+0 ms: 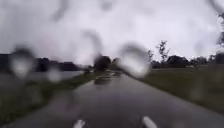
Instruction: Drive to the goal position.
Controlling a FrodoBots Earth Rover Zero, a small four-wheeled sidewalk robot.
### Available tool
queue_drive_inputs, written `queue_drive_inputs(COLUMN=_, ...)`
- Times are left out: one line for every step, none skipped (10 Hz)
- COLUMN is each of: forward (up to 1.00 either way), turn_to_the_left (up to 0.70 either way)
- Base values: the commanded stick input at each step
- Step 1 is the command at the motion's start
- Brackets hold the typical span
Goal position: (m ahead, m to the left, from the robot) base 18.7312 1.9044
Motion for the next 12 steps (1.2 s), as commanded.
queue_drive_inputs(forward=0.85, turn_to_the_left=0.0)
queue_drive_inputs(forward=0.85, turn_to_the_left=0.0)
queue_drive_inputs(forward=0.85, turn_to_the_left=0.0)
queue_drive_inputs(forward=0.85, turn_to_the_left=-0.34)
queue_drive_inputs(forward=0.85, turn_to_the_left=-0.34)
queue_drive_inputs(forward=0.85, turn_to_the_left=-0.34)
queue_drive_inputs(forward=0.85, turn_to_the_left=-0.22)
queue_drive_inputs(forward=0.85, turn_to_the_left=-0.05)
queue_drive_inputs(forward=0.85, turn_to_the_left=0.0)
queue_drive_inputs(forward=0.85, turn_to_the_left=0.0)
queue_drive_inputs(forward=0.85, turn_to_the_left=0.0)
queue_drive_inputs(forward=0.85, turn_to_the_left=0.0)
